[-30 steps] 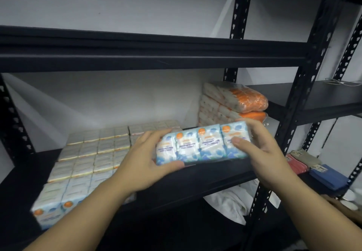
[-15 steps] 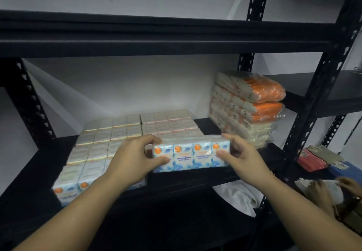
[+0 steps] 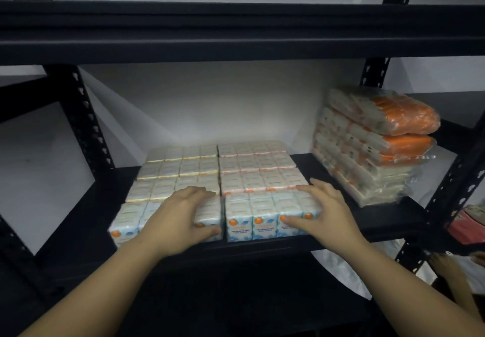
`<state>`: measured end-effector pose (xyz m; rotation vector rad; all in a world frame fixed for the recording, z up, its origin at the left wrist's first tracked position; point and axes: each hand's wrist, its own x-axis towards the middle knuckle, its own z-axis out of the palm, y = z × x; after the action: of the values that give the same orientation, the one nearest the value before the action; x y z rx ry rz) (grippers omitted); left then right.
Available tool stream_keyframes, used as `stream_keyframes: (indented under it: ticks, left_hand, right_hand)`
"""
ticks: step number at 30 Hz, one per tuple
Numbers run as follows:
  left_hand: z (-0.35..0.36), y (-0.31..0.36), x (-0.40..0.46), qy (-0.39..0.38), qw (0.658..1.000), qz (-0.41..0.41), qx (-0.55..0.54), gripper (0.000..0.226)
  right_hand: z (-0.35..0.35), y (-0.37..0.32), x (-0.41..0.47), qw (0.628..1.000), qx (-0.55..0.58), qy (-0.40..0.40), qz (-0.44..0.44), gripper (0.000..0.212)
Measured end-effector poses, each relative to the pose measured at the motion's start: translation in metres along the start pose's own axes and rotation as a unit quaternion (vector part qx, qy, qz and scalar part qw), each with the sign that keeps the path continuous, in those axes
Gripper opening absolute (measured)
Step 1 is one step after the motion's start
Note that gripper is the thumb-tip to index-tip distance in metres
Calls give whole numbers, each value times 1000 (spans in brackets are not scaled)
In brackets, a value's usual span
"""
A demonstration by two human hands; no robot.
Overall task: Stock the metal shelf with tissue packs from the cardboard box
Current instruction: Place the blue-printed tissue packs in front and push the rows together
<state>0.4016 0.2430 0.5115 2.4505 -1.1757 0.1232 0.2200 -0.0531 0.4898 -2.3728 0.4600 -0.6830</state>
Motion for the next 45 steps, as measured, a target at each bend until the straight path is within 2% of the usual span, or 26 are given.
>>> stream_keyframes:
  ticks: [2,5,9,13,16,20,23,28,35,45]
  left_hand:
    - [-1,-11,-6,-6,999,-12,37,94]
    - [1,-18,-10,-19,999,-10,38,95]
    - [0,-19,-7,-18,999,-3,41,93]
    - [-4,-17,-10,-28,996,4,90,90]
    - [-8,-22,-14,-31,991,-21,126,100]
    - [-13,-34,-16,-67,981,-67,172,112]
    - [-11,-35,-14,-96,973,-73,196,116]
    - [-8,-38,-4,-99,970,-70,212,118]
    - [-7,-49,16,-102,966,-57,231,114]
    - [-7,-50,23,-99,969,-64,218,120]
  right_hand:
    - [10,-1,3,1000,-21,11,-14,77]
    - [21,1,5,999,-14,38,-7,74]
    - [23,-1,5,999,-41,29,-10,74]
    - [16,-19,8,978,-207,-14,-7,98]
    - [22,-41,8,960,-266,-77,-42,112]
    - [42,-63,16,953,-265,-137,-56,118]
    - [47,-71,27,948,-271,-158,-61,122]
    - [49,-71,44,927,-290,-219,-89,131]
    - [61,-64,69,923,-308,-207,-101,131]
    - [65,-63,76,923,-315,-197,-104,129]
